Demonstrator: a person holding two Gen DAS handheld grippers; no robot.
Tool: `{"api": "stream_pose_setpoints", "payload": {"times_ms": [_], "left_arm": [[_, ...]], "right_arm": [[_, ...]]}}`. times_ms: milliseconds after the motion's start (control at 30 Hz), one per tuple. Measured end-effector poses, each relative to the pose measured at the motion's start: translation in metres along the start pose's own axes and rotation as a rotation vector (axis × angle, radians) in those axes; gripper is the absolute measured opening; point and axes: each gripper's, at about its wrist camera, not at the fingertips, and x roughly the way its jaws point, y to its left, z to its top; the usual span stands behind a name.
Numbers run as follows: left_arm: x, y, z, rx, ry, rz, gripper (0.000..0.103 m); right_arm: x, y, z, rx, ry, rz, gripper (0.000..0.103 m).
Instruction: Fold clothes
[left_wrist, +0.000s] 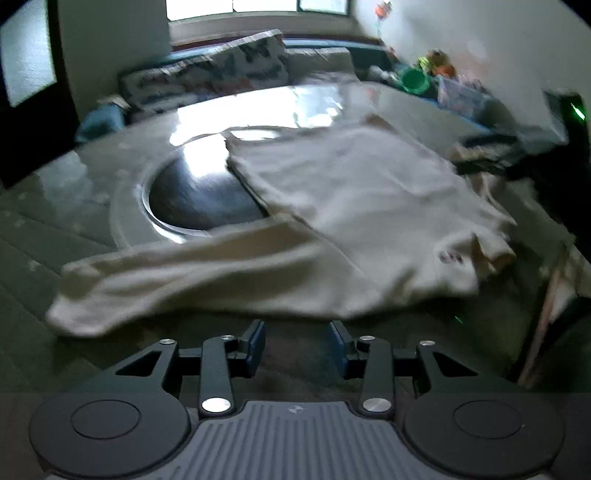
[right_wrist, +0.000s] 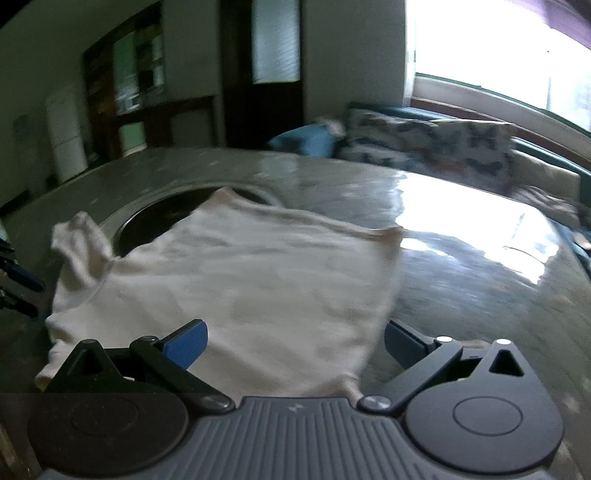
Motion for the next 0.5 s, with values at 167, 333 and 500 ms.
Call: {"api": "stream_pose_setpoints", "payload": {"times_ms": [167,333,500], "left_arm": [[0.006,0.018,0.023,-0.089,-0.082,0.056,0.046],[0.024,0.0,0.048,-0.066,-0.127,-0.015,0.047],[0.05,-0.036,0.067,0.049,-0.139,-0.093,0.054]], "right_arm": [[-0.031,-0.047,-0.013,0.113,-0.001,-0.15,0.094],[-0.038,-0.083,-0.022,0.21,0.034,-0.188,0.078],[-0.032,-0.117,-0.018,0.353,0.002,-0.164,0.059]]}}
